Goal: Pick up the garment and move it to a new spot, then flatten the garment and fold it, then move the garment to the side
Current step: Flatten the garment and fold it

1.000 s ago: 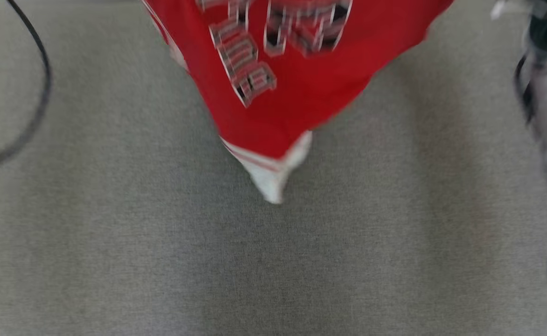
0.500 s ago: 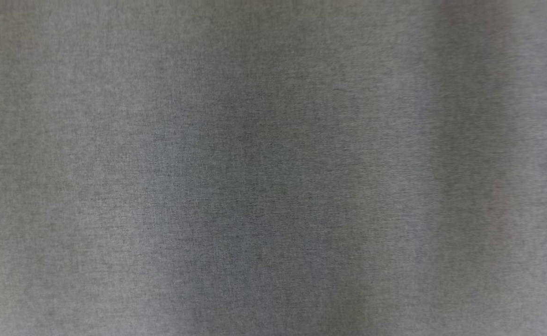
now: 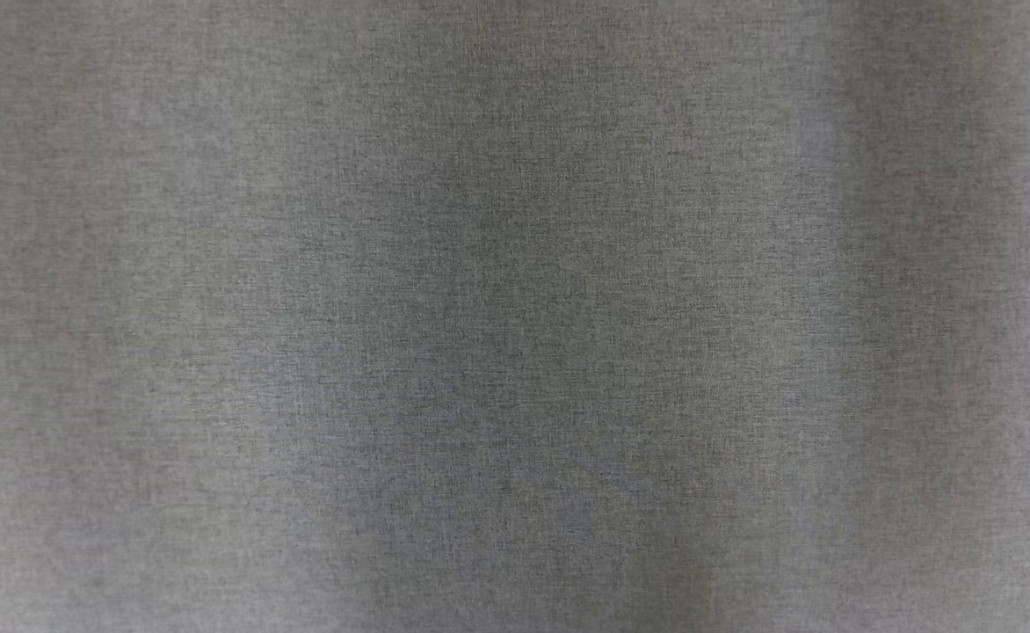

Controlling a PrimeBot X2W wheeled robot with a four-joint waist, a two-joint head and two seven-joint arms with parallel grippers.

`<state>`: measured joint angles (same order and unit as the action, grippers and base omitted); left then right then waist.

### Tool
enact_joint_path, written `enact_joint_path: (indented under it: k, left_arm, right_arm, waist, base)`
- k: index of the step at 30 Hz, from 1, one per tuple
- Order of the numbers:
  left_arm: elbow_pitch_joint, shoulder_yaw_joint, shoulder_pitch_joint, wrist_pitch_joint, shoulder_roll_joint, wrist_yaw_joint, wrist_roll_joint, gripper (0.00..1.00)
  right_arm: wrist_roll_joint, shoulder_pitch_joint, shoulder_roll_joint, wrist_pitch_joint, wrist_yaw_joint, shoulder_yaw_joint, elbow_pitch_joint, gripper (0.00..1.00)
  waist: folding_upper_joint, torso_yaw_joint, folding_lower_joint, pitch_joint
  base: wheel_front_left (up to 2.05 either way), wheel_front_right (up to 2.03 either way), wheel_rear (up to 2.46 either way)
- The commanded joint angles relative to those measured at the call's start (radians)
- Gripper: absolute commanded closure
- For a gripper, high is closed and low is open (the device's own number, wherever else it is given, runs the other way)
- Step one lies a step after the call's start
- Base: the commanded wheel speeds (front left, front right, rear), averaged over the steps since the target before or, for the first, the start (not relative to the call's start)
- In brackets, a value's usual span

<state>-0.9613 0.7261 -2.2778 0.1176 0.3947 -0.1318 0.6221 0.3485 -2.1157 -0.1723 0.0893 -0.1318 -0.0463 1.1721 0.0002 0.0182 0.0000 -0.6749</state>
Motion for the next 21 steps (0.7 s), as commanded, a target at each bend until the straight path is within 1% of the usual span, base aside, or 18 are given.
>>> enact_joint_path:
  k: [1,12,21]
  left_arm:
    - [-0.008,0.011,-0.021,0.01,0.004,0.002,0.014,1.0]
    - [-0.037,0.101,-0.051,0.027,0.019,0.002,0.071,1.0]
    - [-0.06,0.16,-0.068,0.052,0.012,0.002,0.117,1.0]
  right_arm:
    - [-0.012,-0.026,0.005,0.011,0.003,-0.003,0.01,1.0]
    - [-0.028,-0.054,0.001,0.036,0.003,0.001,0.067,1.0]
    - [-0.02,-0.061,0.006,0.043,0.003,0.01,0.088,1.0]
  waist:
    - [-0.0002,-0.003,0.0,-0.005]
    - [-0.0002,-0.01,0.0,-0.025]
    - [-0.0002,-0.008,0.0,-0.038]
  base:
    - [0.0,0.0,0.0]
    - [0.0,0.0,0.0]
    - [0.0,0.0,0.0]
